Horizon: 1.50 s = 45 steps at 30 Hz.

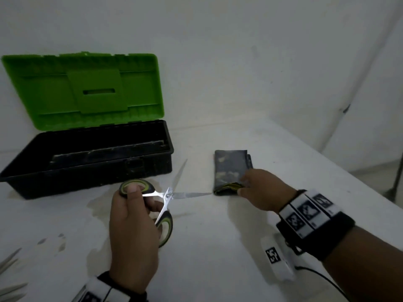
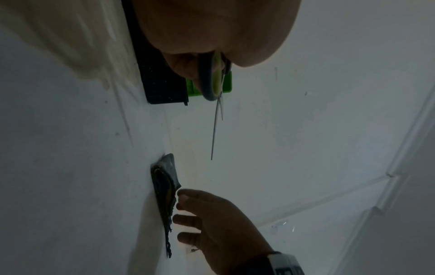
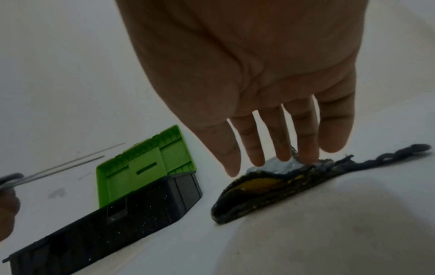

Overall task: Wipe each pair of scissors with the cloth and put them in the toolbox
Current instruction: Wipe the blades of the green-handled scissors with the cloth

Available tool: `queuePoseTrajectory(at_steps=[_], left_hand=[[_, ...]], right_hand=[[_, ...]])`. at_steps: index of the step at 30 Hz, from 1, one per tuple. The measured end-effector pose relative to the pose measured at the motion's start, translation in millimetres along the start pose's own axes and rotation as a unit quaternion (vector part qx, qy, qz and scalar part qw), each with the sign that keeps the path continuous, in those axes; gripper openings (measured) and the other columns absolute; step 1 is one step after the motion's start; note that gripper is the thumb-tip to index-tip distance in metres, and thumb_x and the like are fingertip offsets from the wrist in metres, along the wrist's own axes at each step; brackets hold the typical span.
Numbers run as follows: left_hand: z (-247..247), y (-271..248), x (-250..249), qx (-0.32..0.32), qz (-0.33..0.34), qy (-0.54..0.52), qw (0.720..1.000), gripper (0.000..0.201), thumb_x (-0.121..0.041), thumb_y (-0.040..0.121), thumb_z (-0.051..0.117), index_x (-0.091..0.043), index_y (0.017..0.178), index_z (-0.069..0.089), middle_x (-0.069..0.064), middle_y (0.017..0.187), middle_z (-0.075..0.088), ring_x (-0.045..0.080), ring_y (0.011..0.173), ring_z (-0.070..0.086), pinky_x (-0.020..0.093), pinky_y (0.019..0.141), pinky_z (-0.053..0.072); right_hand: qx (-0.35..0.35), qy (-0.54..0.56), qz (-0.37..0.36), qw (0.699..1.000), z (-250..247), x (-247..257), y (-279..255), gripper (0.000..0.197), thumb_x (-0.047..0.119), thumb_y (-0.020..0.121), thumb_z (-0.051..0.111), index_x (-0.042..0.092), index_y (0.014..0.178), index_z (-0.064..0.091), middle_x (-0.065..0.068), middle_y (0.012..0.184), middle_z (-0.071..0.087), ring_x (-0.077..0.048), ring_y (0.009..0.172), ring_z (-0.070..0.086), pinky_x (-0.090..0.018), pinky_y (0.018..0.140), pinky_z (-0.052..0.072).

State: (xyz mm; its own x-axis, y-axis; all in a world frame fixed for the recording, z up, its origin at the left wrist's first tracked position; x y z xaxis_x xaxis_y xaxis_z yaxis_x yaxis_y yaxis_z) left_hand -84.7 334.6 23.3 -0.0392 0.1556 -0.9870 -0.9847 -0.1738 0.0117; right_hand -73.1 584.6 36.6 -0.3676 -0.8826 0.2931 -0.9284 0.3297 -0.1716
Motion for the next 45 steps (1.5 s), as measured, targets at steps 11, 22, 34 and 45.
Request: queuePoseTrajectory(at_steps=[11, 22, 34, 45], left_hand=[[5.4, 18.3, 8.8, 0.0, -0.004, -0.01, 1.0, 0.032, -0.041, 0.103, 0.036, -0.02, 0.097, 0.059, -0.01, 0.056, 0.059, 0.004, 0.052, 0.055, 0.025, 0.049, 0.033], [-23.9, 24.8, -6.4, -0.031, 0.011, -0.03, 0.999, 0.031, -0.042, 0.103, 0.036, -0.029, 0.088, 0.059, -0.009, 0.059, 0.057, 0.01, 0.062, 0.055, 0.027, 0.051, 0.033], [-83.8, 23.1, -34.5, -0.078, 0.036, -0.066, 0.994, 0.032, -0.044, 0.102, 0.037, -0.029, 0.084, 0.059, -0.01, 0.06, 0.054, 0.01, 0.063, 0.053, 0.027, 0.05, 0.029], [-108.9, 19.2, -35.0, -0.084, 0.036, -0.056, 0.994, 0.032, -0.044, 0.102, 0.036, -0.03, 0.087, 0.06, -0.01, 0.061, 0.056, 0.006, 0.057, 0.051, 0.026, 0.048, 0.031]], right_hand=[[-0.043, -0.018, 0.003, 0.999, 5.9, -0.5, 37.1, 0.034, 0.017, 0.096, 0.051, 0.013, 0.062, 0.048, 0.0, 0.062, 0.046, -0.02, 0.065, 0.051, -0.026, 0.064, 0.038], [-0.135, 0.275, -0.165, 0.938, -17.6, 69.2, -19.1, 0.002, 0.02, 0.097, 0.061, 0.022, 0.097, 0.062, -0.007, 0.066, 0.068, -0.006, 0.042, 0.05, -0.012, 0.045, 0.039], [0.036, 0.497, -0.097, 0.862, -10.8, 132.2, -28.6, 0.027, -0.002, 0.098, 0.045, 0.009, 0.089, 0.068, -0.021, 0.082, 0.061, -0.026, 0.069, 0.05, -0.031, 0.059, 0.045], [-0.169, -0.155, -0.24, 0.943, 13.6, 130.4, -40.4, 0.042, -0.016, 0.054, 0.074, 0.018, 0.07, 0.055, -0.013, 0.071, 0.061, -0.032, 0.06, 0.064, -0.044, 0.055, 0.054]])
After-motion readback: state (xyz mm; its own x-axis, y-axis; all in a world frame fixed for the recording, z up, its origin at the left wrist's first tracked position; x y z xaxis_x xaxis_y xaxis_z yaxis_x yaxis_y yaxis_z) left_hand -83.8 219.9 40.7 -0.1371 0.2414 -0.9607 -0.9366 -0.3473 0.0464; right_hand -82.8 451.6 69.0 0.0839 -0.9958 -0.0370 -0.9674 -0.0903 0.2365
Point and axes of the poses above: each hand's wrist, its own y-axis towards the middle knuckle, its own z-axis out of the palm, x = y × z, the point moved 2 cm from there along y, towards the middle knuckle
